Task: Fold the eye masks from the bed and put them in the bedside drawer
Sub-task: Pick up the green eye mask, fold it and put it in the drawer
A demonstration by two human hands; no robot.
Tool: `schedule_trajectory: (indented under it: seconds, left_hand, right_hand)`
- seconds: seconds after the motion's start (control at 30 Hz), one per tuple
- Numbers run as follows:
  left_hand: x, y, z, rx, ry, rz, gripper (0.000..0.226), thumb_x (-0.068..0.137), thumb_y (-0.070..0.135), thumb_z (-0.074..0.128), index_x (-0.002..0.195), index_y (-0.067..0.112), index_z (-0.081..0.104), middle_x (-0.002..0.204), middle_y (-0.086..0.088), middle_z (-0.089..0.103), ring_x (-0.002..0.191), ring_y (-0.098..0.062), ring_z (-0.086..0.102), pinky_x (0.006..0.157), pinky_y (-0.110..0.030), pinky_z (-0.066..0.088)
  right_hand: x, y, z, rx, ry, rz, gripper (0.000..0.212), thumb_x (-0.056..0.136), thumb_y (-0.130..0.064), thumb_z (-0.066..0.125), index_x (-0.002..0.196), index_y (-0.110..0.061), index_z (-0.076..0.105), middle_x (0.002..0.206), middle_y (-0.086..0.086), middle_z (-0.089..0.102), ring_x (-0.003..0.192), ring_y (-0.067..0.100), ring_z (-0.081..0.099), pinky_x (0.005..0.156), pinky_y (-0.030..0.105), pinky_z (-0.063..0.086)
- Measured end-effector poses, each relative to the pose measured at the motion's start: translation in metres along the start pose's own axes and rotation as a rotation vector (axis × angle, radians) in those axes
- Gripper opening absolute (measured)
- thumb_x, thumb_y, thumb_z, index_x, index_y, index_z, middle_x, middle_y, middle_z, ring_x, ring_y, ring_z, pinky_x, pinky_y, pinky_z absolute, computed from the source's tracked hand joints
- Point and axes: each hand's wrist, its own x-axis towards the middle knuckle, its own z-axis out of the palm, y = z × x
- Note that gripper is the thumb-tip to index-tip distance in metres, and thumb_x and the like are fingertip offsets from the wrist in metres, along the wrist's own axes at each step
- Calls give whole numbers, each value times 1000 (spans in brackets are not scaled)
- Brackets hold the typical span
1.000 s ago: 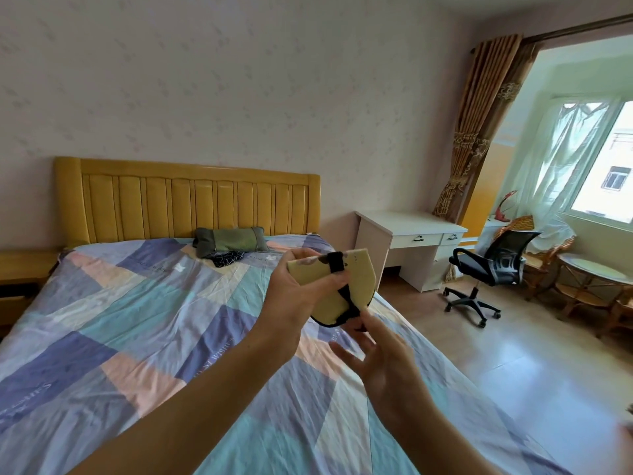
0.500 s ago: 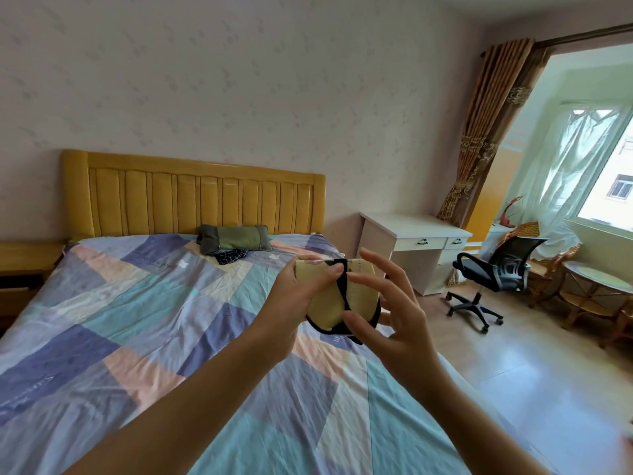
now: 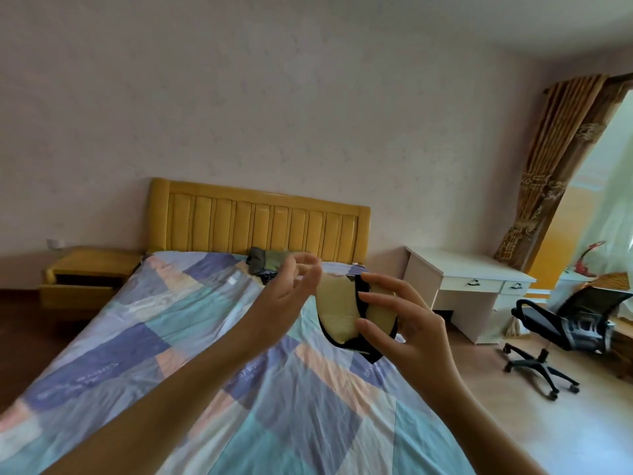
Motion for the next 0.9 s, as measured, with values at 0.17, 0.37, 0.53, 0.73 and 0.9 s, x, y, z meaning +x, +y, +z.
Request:
schedule_trajectory:
  seconds: [0.17, 0.37, 0.53, 0.73, 0.9]
  left_hand:
    - [-28, 12, -29, 243, 99, 14, 59, 75, 80, 37, 116, 39, 45, 108, 11, 61, 98, -5, 61, 88, -33, 50]
    - [-80, 42, -47, 472, 157, -37, 51, 76, 68, 50, 119, 41, 43, 106, 21, 57, 97, 1, 58, 80, -28, 49]
    - [-134, 65, -75, 761, 218, -77, 49, 79, 64, 53, 122, 45, 37, 110, 25, 52, 100, 5, 53, 77, -19, 42]
    - [-196, 91, -130, 1025, 299, -163, 50, 84, 64, 46, 127, 43, 32, 115, 26, 50, 101, 7, 51, 77, -22, 46]
    - [-242, 109, -182, 1135, 381, -210, 49, 86, 60, 47, 129, 43, 30, 116, 26, 50, 100, 6, 52, 71, -23, 49]
  right_hand:
    - [1, -13, -11, 40, -51, -51, 37, 78, -48, 68, 108, -26, 68, 126, -13, 57, 120, 14, 55, 80, 24, 57]
    - [-8, -28, 1, 86, -121, -109, 31, 77, -35, 70, 105, -22, 70, 124, -9, 59, 117, 14, 57, 78, 26, 58]
    - [-12, -46, 33, 200, -194, -124, 28, 76, -19, 74, 104, -17, 70, 125, -7, 59, 118, 12, 57, 77, 22, 56]
    - [-13, -82, 93, 319, -274, -186, 31, 76, -32, 70, 104, -17, 71, 124, -7, 59, 119, 16, 56, 76, 25, 57]
    - [-7, -115, 154, 378, -338, -251, 29, 77, -31, 69, 103, -19, 71, 125, -11, 58, 120, 17, 55, 77, 31, 58]
